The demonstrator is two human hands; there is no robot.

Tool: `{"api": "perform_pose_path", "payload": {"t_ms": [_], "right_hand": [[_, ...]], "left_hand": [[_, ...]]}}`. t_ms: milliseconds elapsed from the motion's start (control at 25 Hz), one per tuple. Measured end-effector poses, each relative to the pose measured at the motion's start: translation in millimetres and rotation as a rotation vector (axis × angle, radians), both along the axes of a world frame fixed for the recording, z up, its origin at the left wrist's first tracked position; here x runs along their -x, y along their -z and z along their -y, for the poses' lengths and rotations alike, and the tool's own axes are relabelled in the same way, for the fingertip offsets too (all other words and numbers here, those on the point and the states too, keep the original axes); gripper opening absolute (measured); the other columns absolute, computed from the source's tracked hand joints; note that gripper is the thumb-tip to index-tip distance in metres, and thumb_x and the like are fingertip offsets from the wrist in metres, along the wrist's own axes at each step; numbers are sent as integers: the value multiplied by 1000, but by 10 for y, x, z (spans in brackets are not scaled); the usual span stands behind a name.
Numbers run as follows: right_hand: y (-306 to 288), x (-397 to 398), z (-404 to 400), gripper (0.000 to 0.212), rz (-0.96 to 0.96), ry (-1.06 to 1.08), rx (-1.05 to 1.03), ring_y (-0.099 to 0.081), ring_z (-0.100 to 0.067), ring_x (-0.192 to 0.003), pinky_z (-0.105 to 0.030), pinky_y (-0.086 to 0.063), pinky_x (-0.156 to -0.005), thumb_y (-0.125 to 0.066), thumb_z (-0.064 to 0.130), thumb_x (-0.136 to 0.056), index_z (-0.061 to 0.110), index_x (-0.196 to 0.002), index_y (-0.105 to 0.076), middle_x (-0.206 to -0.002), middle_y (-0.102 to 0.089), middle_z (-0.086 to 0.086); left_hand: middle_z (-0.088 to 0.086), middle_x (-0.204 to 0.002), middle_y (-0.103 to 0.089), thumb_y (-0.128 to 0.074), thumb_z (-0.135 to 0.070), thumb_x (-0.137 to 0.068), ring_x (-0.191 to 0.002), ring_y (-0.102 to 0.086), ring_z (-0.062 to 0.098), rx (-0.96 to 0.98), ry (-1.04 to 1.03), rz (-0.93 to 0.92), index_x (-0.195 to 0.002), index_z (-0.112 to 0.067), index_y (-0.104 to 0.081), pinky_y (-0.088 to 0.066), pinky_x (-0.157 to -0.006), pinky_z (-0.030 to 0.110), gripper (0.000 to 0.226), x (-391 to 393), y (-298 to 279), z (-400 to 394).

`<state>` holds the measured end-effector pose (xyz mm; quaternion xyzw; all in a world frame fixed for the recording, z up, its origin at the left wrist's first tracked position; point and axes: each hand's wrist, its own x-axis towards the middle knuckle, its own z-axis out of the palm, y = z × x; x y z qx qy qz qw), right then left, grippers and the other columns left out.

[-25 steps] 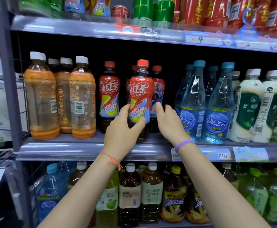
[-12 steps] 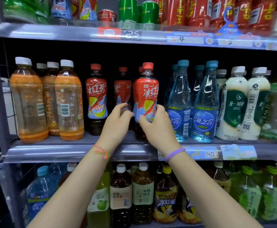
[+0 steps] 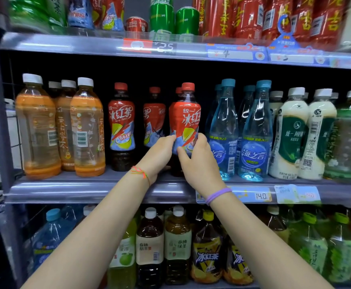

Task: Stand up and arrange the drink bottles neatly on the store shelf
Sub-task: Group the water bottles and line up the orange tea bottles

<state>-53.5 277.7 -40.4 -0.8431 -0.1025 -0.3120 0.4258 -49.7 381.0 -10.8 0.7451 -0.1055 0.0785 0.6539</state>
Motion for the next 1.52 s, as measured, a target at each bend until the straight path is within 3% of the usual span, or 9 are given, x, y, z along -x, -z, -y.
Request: {"api": "perform_pose_path", "payload": {"t_ms": [120, 240, 360, 520, 680, 840, 1160, 1280, 1520], "right_hand": [[33, 97, -49, 64, 245, 187, 202, -45, -34, -130, -43, -43, -106, -58, 23, -96, -3, -146, -29, -139, -44, -22], [27, 138, -239, 47, 602, 213, 385, -50, -36, -120, -43, -43, -104, -53, 9, -92, -3, -137, -45, -129, -50, -22], [-53, 75, -576, 32, 469, 72, 575, -55, -37, -92, -42, -46, -77, -47, 5, -89, 4, -120, -53, -110, -51, -19], [-203, -273, -878, 51, 21, 220, 788, -61, -37, -103, -41, -51, -83, -42, 17, -99, 23, -149, -29, -141, -29, -29], [-305, -490, -996, 46, -80, 272, 766, -62, -38, -106, -42, -52, -87, -41, 21, -101, 27, -147, -36, -144, -27, -33], [-277, -408, -960, 34, 25, 315, 790, -64, -36, -94, -38, -52, -78, -42, 20, -99, 19, -133, -47, -133, -39, -29], [-270, -133, -837, 43, -1, 150, 676, -61, -39, -91, -36, -46, -74, -43, 16, -97, 24, -139, -42, -128, -42, -23], [-175, 9, -727, 39, 226, 87, 459, -59, -33, -84, -33, -43, -65, -46, 16, -96, 20, -135, -49, -116, -48, -12], [26, 97, -665, 43, 129, -222, 123, -60, -19, -103, -37, -51, -89, -48, 22, -95, 24, -137, -41, -124, -58, -1]], "left_hand": [[5, -128, -53, -52, -24, -96, -116, -49, 19, -329, -397, 497, -121, -15, -57, -41, -101, 33, 28, -28, 120, -180], [14, -133, -50, -62, -21, -83, -122, -46, 33, -590, -968, 852, -128, -10, -53, -40, -97, 44, 46, -28, 196, -560], [20, -140, -46, -71, -31, -80, -128, -43, 39, -894, -1096, 705, -140, -11, -44, -38, -100, 51, 68, -106, 275, -825], [17, -118, -60, -72, -43, -77, -99, -59, 34, -1173, -1067, 594, -148, -18, -39, -42, -72, 39, 82, -112, 360, -926], [16, -113, -55, -55, -39, -92, -80, -61, 28, -1240, -986, 489, -156, -37, -13, -32, -59, 33, 77, -67, 360, -865], [22, -136, -37, -43, -33, -100, -97, -58, 32, -1152, -813, 381, -150, -36, -26, -36, -67, 34, 53, -30, 321, -837], [19, -101, -51, -60, -21, -86, -81, -58, 40, -881, -774, 644, -126, -26, -66, -49, -58, 39, 40, -44, 463, -997], [16, -100, -54, -48, -30, -85, -86, -57, 36, -820, -810, 763, -119, -28, -70, -50, -57, 37, 40, 35, 541, -1016], [16, -115, -56, -46, -30, -89, -103, -58, 34, -629, -635, 850, -124, -26, -66, -54, -76, 37, 41, 105, 602, -925]]}}
